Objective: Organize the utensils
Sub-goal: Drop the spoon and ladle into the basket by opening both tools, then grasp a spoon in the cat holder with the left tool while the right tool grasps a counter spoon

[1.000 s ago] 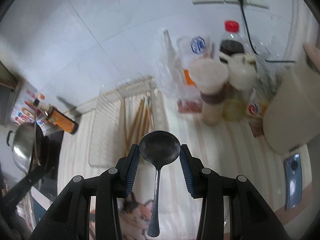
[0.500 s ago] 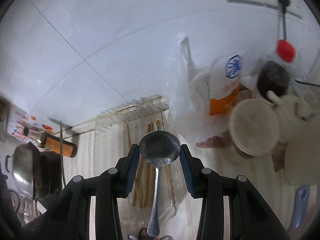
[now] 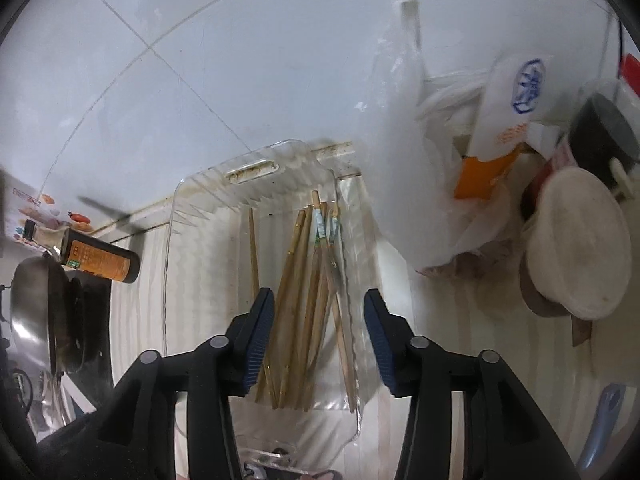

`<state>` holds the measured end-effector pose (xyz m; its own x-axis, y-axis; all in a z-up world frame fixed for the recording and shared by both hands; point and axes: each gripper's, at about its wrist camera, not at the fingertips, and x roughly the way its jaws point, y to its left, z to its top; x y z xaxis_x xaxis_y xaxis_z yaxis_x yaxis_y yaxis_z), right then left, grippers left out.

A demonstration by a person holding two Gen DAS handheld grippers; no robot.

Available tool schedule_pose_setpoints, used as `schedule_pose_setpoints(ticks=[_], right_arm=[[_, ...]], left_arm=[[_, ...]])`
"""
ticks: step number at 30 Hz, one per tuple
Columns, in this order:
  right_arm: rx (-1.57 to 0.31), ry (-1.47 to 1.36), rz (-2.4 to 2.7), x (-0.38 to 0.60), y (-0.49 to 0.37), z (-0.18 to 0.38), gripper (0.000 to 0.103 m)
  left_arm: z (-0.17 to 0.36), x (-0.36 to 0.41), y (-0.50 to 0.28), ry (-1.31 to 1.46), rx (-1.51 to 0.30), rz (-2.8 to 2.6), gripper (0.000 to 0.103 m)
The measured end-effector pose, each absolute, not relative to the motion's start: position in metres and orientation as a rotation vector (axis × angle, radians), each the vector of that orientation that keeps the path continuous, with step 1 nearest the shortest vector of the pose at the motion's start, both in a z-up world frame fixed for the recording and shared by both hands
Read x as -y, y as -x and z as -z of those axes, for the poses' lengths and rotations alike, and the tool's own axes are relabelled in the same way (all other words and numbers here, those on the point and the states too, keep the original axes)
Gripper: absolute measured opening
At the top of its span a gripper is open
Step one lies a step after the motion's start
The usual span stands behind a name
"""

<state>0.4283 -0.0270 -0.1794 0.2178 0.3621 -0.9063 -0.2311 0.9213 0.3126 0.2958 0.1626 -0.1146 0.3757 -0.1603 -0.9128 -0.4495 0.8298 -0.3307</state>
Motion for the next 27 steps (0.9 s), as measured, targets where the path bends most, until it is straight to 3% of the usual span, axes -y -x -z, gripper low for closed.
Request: schedule_pose_setpoints(ticks=[2, 6, 8, 10, 21, 23, 27], right_arm=[[-1.265, -0.118, -0.404, 0.039, -0.417, 0.169, 0.052], [-1.214, -0.132, -0.375, 0.072, -0.382, 0.151, 0.065], [-1.194, -0.156, -0.353, 0.095, -0.357, 0.150, 0.066], [-1.184, -0.156, -0.333, 0.113, -0.335, 0.154, 0.068], [-1.382, -0.163, -0.132, 0.221, -0.237, 0.243, 0.068], [-1.410, -0.190, -0.095, 0.237, -0.231, 0.258, 0.068], [-1.443, -0.185, -0.076, 0.248, -0.226, 0.280, 0.068]], left_arm=[[0.101, -0.161, -0.286, 0.494, -1.161, -0.256, 0.060], [0.081, -0.161, -0.254, 0.343, -1.085, -0.330, 0.072], [0.081, -0.162, -0.233, 0.259, -1.055, -0.377, 0.097], [0.089, -0.160, -0.215, 0.190, -1.046, -0.399, 0.102], [0.235, -0.118, -0.140, -0.112, -1.433, -0.259, 0.100], [0.256, -0.116, -0.133, -0.113, -1.486, -0.238, 0.087], [0.274, -0.119, -0.128, 0.026, -1.518, -0.223, 0.072]])
